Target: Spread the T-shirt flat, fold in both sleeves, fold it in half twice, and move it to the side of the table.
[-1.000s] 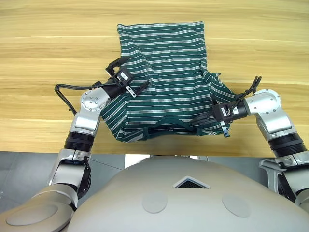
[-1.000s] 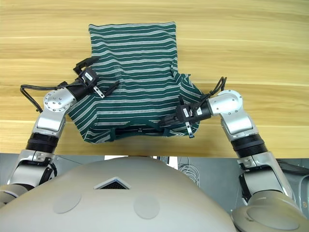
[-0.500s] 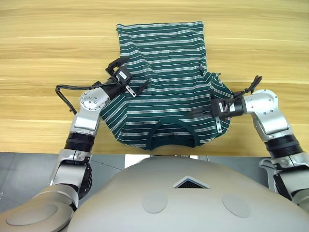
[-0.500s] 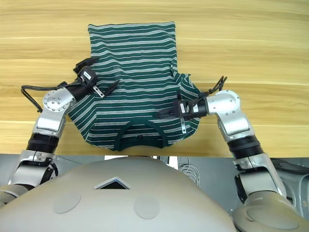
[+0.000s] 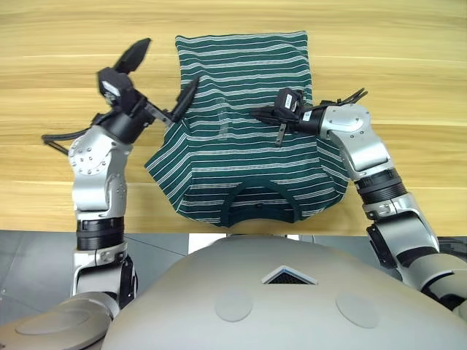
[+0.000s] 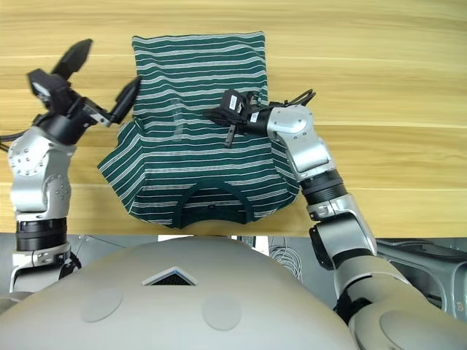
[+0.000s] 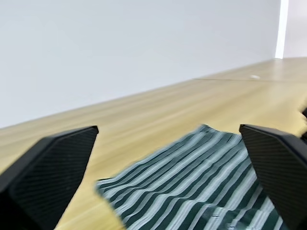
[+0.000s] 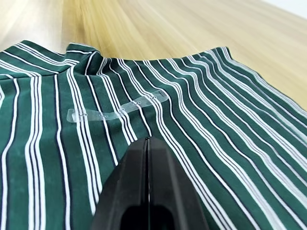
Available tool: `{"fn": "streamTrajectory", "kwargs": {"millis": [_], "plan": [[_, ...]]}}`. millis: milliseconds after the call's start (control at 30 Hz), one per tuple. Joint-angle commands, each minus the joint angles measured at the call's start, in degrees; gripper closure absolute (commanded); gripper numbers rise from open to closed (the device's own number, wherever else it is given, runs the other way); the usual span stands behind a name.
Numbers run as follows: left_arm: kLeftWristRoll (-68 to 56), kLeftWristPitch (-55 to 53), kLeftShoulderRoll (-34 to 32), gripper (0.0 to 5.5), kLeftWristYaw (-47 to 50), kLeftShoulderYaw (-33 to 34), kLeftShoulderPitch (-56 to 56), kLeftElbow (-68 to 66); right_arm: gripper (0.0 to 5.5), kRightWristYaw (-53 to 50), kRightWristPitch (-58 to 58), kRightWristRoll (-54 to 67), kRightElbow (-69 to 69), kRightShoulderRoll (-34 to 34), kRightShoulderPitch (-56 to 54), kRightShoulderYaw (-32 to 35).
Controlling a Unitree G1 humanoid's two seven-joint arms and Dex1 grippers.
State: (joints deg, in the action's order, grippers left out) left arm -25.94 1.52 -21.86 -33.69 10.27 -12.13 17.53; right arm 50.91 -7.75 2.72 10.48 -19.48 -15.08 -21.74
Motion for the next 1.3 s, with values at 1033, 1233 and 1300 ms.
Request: {"fn": "streamTrajectory", "kwargs": {"millis": [1033,1233,1300], "plan": [[-4.1,-16.6,8.1,1.36,8.6,-1.6,-33.0,4.4,5.50,-6.5,-4.4,-3.4,-0.5,0.2,3.9,0.3],[-5.4,-17.5,8.6,2.24,9.0,-1.9,-30.5,4.1,5.50,-6.8,-4.2,-3.4,-0.4,0.0,3.8,0.5],[-5.3,-17.6,8.7,2.56,9.2,-2.0,-29.8,3.6,5.50,-6.8,-4.2,-3.4,-0.4,0.1,3.7,0.6]]}}
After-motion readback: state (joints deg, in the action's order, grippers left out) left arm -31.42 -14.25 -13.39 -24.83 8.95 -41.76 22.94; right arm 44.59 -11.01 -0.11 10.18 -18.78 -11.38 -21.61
